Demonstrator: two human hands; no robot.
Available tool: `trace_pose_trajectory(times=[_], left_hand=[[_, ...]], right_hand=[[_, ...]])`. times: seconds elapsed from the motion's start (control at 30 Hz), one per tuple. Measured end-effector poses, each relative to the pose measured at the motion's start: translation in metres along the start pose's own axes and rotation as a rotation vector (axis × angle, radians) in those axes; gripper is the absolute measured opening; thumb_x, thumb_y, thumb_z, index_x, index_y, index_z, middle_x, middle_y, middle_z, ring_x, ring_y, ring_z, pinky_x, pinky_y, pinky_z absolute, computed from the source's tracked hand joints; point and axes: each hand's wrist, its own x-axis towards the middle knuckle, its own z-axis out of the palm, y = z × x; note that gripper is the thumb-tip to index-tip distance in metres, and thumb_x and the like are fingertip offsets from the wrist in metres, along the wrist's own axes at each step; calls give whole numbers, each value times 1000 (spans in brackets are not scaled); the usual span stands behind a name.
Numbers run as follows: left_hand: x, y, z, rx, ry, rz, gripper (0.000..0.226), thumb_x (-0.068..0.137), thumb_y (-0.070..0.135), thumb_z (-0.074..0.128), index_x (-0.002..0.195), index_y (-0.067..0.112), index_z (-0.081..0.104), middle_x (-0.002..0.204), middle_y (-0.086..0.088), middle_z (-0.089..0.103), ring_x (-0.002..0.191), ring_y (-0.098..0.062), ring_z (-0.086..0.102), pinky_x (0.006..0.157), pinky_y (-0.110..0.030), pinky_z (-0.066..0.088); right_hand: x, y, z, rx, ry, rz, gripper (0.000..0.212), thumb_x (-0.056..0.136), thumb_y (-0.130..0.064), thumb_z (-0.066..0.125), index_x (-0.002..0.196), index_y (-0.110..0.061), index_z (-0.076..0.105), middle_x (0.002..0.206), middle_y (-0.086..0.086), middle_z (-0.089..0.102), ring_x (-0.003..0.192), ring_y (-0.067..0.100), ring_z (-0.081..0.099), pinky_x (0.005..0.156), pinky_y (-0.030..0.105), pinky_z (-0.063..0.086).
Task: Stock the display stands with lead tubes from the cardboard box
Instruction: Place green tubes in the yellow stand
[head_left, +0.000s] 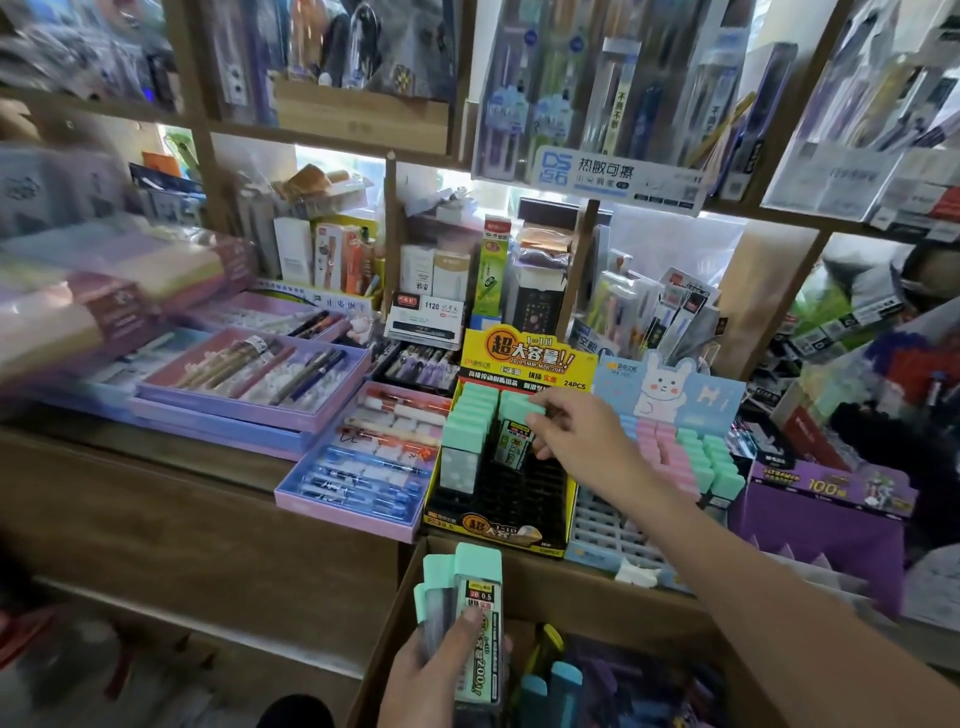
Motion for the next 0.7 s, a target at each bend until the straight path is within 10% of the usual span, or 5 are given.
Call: trace_pose_trajectory(times=[0.3, 0.43, 0.57, 0.7], left_hand=[[2, -3, -2, 33, 11, 17, 29, 82, 25, 78, 105, 7, 73, 84, -14, 79, 70, -26, 76, 62, -33, 52], [5, -3, -4, 29, 4, 0, 32, 82, 23, 79, 107, 5, 73, 88, -17, 79, 85, -32, 74, 66, -35, 53], [2, -1, -7, 53, -39, -2, 19, 89, 10, 70, 106, 1, 71, 77, -15, 78, 61, -22, 76, 50, -25, 53], [-1, -2, -3, 23, -115, 20, 37, 75, 15, 76, 110, 3, 71, 92, -24, 77, 76, -33, 77, 68, -37, 55]], right_hand=[[0, -6, 4, -212, -11, -124, 15, 102, -12, 59, 107, -23, 50, 86, 10, 61, 76, 30, 68, 75, 52, 59], [-4, -6, 12, -272, 43, -154, 11, 101, -9, 56, 108, -16, 61, 90, 3, 64, 82, 24, 63, 78, 46, 56], [-5, -5, 12, -326, 53, -142, 27, 101, -5, 52, 124, -12, 64, 95, 0, 60, 85, 17, 54, 76, 32, 46], [-8, -5, 7, -336, 18, -120, 35, 101, -5, 50, 134, -14, 61, 96, 0, 55, 85, 16, 49, 81, 34, 47]])
